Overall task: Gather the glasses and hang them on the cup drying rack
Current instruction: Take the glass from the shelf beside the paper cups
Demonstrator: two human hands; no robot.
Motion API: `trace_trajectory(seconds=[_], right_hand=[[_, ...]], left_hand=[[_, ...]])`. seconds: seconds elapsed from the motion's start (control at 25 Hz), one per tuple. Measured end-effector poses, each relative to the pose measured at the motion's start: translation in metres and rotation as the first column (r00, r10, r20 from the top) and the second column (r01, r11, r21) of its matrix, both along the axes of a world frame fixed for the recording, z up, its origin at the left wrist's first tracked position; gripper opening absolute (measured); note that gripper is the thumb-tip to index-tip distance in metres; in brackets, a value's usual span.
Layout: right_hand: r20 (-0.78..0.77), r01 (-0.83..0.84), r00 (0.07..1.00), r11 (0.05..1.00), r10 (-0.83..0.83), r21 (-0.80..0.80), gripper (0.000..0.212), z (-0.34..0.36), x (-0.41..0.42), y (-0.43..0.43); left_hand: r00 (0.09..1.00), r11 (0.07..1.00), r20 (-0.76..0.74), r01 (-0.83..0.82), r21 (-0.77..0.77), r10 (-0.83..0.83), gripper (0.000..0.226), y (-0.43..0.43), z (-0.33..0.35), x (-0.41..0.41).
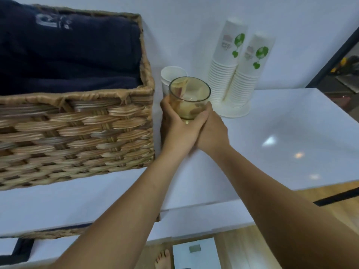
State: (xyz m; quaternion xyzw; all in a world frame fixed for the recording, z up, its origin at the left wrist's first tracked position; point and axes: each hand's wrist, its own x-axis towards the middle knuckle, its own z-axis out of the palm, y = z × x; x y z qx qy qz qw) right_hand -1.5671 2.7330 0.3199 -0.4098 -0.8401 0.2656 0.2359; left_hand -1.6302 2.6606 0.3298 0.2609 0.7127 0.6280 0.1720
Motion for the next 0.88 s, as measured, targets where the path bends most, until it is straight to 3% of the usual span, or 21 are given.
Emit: trace_trajectory(seconds=[0.36, 0.48, 0.76, 0.88], right_hand=[[-0.124, -0.084, 0.989, 0.996, 0.079, -0.034, 0.044, 0.007, 0.012, -0.006], [-0.223, -0.153, 0.966, 0.985, 0.132, -0.084, 0.058, 0.015, 0.033, -0.024], [-0.358, -0.267, 0.906, 0.961, 0.227, -0.067, 0.066, 0.039, 0.109, -0.075], [-0.433, -0.361, 0.852, 0.929, 0.295, -0.076, 0.072, 0.045, 0.149, -0.106]], left_hand=[[0.998, 0.998, -0.034, 0.048, -0.040, -0.049, 0.098, -0.016, 0.010, 0.013], [0.997, 0.999, -0.074, 0.039, -0.006, -0.039, 0.093, -0.035, 0.014, 0.027], [0.995, 0.994, -0.073, 0.070, 0.087, -0.063, 0.082, -0.088, 0.037, 0.091], [0.990, 0.985, -0.142, 0.030, 0.171, -0.005, 0.089, -0.130, 0.053, 0.123]])
